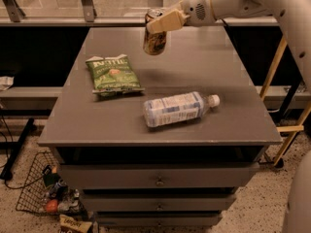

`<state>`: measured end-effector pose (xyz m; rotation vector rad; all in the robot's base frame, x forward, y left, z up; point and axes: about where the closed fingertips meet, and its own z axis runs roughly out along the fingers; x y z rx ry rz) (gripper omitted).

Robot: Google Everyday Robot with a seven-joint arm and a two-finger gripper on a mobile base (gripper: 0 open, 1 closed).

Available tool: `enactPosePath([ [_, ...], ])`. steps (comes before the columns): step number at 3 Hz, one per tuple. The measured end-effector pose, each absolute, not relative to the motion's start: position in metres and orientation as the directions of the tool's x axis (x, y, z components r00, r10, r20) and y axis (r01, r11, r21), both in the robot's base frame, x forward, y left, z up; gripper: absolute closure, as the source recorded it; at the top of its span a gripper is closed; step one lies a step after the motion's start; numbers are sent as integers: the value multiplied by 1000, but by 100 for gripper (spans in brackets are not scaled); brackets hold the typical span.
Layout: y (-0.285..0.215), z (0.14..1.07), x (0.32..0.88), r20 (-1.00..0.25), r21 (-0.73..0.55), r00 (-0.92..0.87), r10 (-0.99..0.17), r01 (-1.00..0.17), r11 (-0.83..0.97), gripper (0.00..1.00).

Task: Move orange can near green jalapeno chip bag

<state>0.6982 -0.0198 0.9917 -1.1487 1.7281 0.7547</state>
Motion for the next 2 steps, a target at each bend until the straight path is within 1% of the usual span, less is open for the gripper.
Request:
enactPosePath([
  [1, 8, 974, 685, -890, 17, -158, -427, -948, 317, 100],
  [2, 23, 954, 686, -865, 22, -161, -476, -958, 285, 100],
])
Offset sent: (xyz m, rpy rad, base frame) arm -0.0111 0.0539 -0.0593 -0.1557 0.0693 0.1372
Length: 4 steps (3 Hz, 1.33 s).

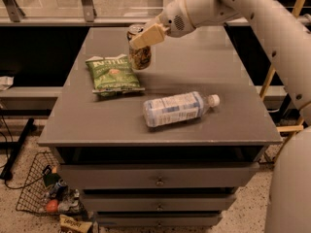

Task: Move orange can near green jalapeno chip bag

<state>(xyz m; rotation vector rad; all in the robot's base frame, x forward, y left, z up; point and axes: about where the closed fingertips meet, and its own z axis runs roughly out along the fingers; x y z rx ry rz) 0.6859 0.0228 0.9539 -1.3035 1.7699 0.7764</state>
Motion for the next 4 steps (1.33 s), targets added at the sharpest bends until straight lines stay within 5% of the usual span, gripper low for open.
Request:
enactPosePath([
  [3, 38, 903, 702, -841, 53, -183, -509, -965, 258, 100],
  [4, 41, 901, 702, -841, 56, -183, -510, -966, 254, 84],
])
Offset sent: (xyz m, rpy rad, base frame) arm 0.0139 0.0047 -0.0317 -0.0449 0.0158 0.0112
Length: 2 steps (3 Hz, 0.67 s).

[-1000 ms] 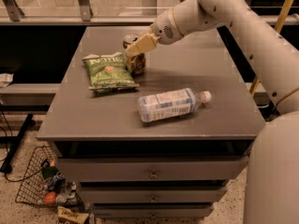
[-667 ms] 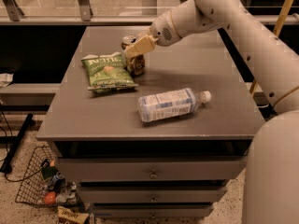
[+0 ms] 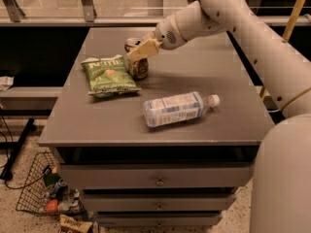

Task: Move orange can near green jalapeno chip bag

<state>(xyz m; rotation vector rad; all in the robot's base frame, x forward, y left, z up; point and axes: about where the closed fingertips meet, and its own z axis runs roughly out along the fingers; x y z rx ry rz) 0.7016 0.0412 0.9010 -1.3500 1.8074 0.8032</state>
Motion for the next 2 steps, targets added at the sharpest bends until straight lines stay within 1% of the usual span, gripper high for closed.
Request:
enactPosePath([
  [2, 47, 897, 701, -840, 62, -183, -512, -968, 245, 37],
])
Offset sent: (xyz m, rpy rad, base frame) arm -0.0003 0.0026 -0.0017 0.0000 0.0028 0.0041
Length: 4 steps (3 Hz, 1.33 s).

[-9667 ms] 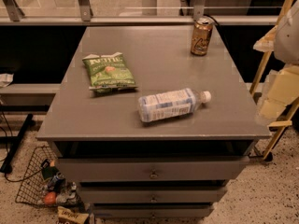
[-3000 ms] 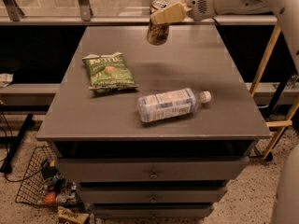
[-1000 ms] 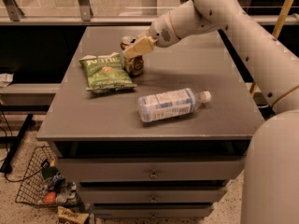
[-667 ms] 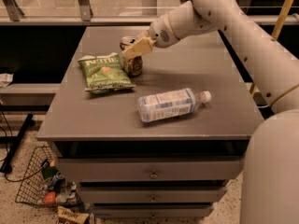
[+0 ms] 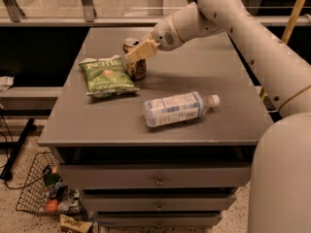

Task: Move orange can near green jalapeno chip bag

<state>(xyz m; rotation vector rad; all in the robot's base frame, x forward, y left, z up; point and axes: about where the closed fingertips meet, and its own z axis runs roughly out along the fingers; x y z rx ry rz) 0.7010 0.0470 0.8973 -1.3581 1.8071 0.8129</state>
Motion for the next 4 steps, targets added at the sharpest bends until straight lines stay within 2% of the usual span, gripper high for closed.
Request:
enactPosePath([
  [1, 50, 896, 701, -839, 65, -183, -512, -968, 241, 14],
  [2, 53, 894, 700, -838, 68, -183, -513, -969, 236, 0],
  [3, 49, 894, 700, -837, 64, -184, -515, -968, 243, 0],
  [4, 19, 898, 697, -829, 32, -190, -525, -955, 296, 0],
])
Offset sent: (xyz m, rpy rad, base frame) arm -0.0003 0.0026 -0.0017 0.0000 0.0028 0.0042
